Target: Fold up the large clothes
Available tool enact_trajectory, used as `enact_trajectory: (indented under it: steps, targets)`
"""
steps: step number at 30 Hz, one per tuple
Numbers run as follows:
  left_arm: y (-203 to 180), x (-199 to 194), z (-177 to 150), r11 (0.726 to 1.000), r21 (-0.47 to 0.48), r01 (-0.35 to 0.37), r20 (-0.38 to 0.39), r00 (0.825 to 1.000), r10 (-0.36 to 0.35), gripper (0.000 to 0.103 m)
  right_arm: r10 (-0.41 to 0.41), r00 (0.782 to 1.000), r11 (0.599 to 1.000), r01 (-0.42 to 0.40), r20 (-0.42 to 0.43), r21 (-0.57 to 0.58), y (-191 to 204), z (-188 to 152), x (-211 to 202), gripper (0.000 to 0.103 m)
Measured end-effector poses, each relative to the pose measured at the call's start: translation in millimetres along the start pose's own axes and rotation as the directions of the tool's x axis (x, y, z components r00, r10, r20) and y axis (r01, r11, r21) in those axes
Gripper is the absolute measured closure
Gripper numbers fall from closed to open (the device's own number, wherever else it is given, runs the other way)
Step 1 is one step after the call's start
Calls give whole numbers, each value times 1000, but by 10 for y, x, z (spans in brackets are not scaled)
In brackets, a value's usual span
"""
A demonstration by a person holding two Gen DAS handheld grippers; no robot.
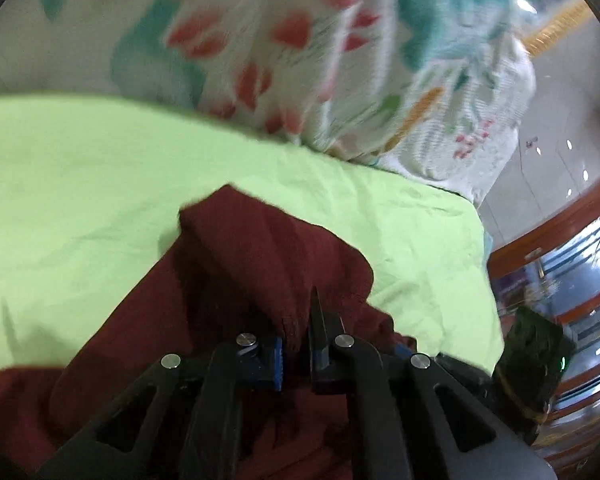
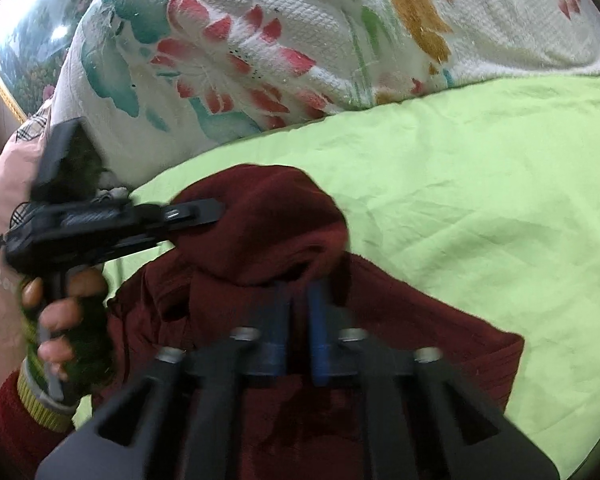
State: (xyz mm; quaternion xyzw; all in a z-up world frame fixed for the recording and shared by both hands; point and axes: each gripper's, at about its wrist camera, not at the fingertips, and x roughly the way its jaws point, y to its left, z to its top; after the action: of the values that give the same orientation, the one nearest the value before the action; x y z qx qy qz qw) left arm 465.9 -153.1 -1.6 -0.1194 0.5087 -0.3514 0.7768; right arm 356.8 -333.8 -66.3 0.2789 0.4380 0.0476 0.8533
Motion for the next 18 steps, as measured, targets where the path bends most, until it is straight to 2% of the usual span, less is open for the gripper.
enact_trajectory:
  steps: [3, 5, 6, 9, 12, 14, 18]
  targets:
    - [-168, -572, -259, 999, 20, 37, 116, 992, -40, 97, 4, 999, 1000, -3, 48, -23, 103, 29, -141, 99]
    - [-276, -917, -466, 997, 36, 69, 187, 979, -75, 97, 20, 997, 999, -18, 78, -33, 183, 37, -248, 99]
    - [-350, -1154, -672, 995, 43, 91, 232, 968, -98, 97, 32, 995, 999, -28, 89, -38, 230, 32, -300, 99]
    - [-424, -1455, -1184, 992, 26, 127, 272, 953, -129, 97, 84, 990, 995, -78, 112, -58, 414, -88, -454, 100]
    - [-401, -1405, -1758, 993, -26, 113, 259, 960, -102, 97, 105, 990, 993, -98, 98, -72, 570, -303, -540, 100]
    - [-350, -1287, -2000, 991, -51, 124, 223, 969, -110, 96, 91, 992, 993, -84, 82, -83, 617, -482, -587, 100]
    - [-166, -949, -2434, 990, -105, 89, 112, 991, -77, 94, 47, 998, 997, -45, 34, -57, 488, -825, -608, 100]
